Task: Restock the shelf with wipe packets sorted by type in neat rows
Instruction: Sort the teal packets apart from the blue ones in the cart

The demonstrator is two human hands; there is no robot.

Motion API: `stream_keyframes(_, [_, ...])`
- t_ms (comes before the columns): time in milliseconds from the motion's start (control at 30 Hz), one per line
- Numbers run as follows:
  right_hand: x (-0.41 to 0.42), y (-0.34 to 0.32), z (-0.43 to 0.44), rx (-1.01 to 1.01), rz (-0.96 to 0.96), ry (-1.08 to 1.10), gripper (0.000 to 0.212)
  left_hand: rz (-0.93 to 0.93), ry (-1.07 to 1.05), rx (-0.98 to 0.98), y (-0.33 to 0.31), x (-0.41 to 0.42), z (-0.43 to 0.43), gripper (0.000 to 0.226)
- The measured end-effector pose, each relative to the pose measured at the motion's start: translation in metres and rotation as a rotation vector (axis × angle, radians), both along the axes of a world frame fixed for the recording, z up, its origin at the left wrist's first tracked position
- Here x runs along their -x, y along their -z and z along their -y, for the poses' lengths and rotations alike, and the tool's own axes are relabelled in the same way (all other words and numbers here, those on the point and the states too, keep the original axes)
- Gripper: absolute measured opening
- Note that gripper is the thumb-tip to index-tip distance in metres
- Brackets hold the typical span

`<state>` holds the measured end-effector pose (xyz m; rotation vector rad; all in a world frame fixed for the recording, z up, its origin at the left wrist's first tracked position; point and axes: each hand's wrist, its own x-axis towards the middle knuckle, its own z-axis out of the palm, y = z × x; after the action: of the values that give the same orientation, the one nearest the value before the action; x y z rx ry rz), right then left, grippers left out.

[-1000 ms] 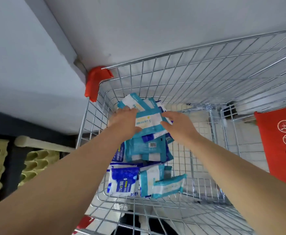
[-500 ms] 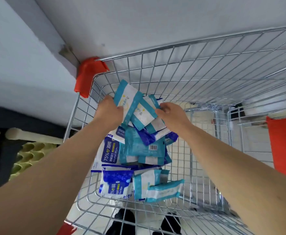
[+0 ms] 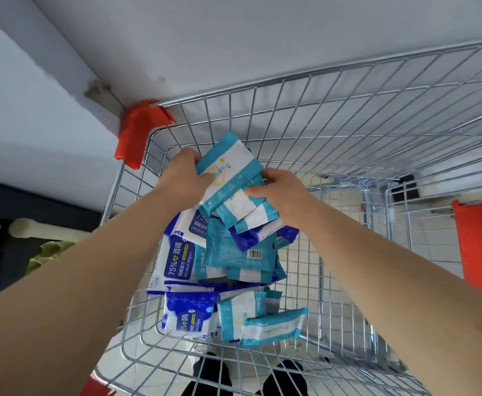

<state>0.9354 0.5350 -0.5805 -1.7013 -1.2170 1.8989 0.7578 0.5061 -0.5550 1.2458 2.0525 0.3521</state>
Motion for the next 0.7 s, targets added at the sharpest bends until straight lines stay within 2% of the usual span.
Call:
stream_keyframes(167, [-0.037,-0.024,0.000,0.020,-0.078,0.080,0.030,0.054,-0.015,-0.025,-0.024,-0.020,-0.002,0.031])
stream_keyframes(333, [-0.104,-0.036,0.009,0.023,-0.083,0.197,0.028,0.173,0.007,-0.047,-0.028,-0.081,-0.006,0.029])
stream_keyframes(533, [-0.192,-0.007,0.016,0.043,0.026,0.443,0.027,0.351,-0.035,0.046,0.010,-0.179,-0.013,0.033])
stream_keyframes(700, [-0.227,0.032,0.011,0.012,0.130,0.577,0.028,0.320,-0.056,0.030,0.060,-0.231,-0.024,0.022])
